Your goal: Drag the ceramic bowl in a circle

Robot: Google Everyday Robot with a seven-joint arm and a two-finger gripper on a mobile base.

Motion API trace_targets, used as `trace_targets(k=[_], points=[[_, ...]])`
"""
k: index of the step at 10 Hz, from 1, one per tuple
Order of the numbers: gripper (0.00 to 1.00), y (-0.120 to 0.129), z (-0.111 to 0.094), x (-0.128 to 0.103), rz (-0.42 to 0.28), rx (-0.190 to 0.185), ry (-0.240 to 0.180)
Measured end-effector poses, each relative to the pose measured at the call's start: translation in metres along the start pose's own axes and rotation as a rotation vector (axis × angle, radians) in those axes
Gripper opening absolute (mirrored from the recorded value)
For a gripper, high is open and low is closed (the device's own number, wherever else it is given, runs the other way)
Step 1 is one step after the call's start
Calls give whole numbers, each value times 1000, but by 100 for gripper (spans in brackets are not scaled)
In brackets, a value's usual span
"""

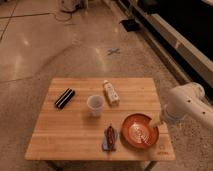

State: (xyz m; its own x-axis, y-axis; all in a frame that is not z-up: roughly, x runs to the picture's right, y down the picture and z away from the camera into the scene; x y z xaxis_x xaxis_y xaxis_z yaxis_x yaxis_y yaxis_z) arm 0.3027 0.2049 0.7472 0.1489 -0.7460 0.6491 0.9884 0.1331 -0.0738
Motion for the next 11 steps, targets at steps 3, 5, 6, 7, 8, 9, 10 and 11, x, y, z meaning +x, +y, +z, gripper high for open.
trace_targets(k=[3,5,6,7,8,9,10,11], points=[[80,3,39,-6,20,-9,-41],[73,4,58,-9,29,-23,-57],[63,6,65,-8,41,-32,-60],[51,10,68,-7,61,-47,-61],[41,12,68,-5,77,-58,-62],[33,14,67,-3,90,-68,-60],[19,22,64,1,113,-90,-52],[12,29,61,4,133,-102,-46]])
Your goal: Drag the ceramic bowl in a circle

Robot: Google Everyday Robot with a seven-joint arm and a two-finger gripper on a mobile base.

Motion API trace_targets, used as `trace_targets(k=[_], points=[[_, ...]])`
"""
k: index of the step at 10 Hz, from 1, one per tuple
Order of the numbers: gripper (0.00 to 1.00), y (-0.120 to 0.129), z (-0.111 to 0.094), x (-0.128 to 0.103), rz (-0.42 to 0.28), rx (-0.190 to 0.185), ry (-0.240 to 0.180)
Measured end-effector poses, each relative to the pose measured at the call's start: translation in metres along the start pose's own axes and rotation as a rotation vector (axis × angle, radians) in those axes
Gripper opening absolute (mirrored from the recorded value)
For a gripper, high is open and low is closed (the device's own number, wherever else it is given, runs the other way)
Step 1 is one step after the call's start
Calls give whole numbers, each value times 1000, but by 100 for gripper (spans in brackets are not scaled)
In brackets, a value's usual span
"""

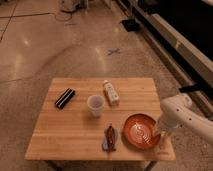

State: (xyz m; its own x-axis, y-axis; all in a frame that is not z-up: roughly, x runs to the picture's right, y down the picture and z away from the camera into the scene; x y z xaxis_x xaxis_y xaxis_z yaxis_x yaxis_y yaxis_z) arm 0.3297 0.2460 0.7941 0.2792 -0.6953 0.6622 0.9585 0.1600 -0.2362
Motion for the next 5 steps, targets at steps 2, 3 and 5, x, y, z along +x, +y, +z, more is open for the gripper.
trace_targets(k=[2,3,5], points=[[0,19,-10,18,63,-45,27],[0,23,-13,25,80,-57,38],[0,21,-21,43,103,-77,61]])
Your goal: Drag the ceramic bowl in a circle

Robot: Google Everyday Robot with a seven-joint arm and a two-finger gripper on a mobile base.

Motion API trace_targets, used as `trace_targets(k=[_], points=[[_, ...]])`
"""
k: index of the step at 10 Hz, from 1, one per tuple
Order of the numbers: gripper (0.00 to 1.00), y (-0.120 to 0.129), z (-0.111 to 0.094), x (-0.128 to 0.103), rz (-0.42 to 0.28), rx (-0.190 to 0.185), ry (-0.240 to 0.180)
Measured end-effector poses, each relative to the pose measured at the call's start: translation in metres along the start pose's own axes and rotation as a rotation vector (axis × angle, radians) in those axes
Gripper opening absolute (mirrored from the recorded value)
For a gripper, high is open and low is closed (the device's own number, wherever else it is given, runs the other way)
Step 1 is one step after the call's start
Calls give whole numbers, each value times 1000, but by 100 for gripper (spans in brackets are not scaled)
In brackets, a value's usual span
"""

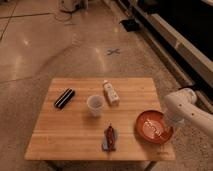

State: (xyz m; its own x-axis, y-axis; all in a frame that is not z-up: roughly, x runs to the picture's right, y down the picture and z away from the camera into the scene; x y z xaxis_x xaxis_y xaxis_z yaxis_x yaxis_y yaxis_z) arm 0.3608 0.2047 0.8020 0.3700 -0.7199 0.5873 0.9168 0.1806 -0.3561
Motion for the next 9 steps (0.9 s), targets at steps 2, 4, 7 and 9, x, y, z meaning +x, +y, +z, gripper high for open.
trace_targets(k=[2,4,7,9], points=[[0,-20,-6,11,-2,2,15],[0,-51,-12,12,-36,22,22],[0,-93,-15,-5,-111,56,9],[0,-105,-14,-29,-161,75,-19]])
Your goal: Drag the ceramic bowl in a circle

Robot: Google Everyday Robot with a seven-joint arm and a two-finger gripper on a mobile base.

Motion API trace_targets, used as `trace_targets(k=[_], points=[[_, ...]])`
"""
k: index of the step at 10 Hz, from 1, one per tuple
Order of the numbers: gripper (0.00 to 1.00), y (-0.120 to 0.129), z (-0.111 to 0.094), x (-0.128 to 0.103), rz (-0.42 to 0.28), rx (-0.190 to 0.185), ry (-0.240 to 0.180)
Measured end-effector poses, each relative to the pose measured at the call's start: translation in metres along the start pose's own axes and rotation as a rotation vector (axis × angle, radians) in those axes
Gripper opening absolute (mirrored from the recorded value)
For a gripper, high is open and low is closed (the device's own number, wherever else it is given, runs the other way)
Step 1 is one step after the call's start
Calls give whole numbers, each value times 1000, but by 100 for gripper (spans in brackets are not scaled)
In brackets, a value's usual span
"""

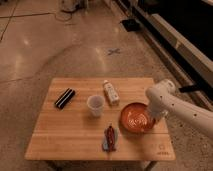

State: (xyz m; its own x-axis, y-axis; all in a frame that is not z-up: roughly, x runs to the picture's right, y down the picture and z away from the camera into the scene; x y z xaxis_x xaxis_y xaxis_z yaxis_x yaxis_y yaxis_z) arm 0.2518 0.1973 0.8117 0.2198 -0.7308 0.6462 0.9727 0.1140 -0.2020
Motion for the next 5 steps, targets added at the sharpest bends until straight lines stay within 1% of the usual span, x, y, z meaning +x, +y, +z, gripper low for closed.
trace_targets(k=[1,2,3,4,5], points=[[0,1,1,-16,-16,7,-20],[0,8,1,-25,-19,4,-30],[0,21,0,-32,-12,-5,-37],[0,38,0,-36,7,-20,-41],[0,64,1,-37,44,-46,-41]])
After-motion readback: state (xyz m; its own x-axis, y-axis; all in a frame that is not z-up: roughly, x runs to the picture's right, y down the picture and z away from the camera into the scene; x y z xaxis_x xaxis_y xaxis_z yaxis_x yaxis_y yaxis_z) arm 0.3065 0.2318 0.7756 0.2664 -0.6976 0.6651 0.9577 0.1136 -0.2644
